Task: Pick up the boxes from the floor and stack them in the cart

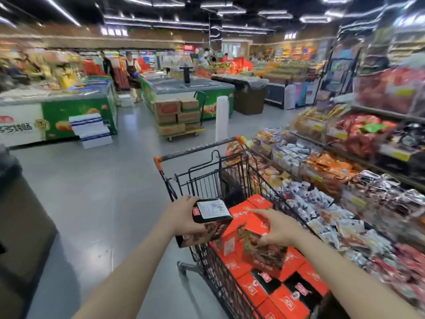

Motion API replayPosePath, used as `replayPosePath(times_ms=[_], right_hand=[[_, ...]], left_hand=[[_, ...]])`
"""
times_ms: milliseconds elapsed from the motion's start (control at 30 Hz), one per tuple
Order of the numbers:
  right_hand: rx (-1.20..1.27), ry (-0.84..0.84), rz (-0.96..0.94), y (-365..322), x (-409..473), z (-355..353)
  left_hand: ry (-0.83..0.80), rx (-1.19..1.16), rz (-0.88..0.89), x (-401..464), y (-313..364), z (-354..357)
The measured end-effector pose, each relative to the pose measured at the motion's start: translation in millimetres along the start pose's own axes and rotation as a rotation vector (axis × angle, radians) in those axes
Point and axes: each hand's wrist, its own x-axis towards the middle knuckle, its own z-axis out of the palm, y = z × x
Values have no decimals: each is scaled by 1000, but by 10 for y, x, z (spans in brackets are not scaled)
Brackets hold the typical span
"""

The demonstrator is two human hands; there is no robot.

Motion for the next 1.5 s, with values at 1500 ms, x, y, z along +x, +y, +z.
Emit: replayPosePath(times_ms=[1500], right_hand=[[145, 112, 610, 1756, 2311, 985]], left_hand=[[-574, -226, 442, 3776, -646, 1955]])
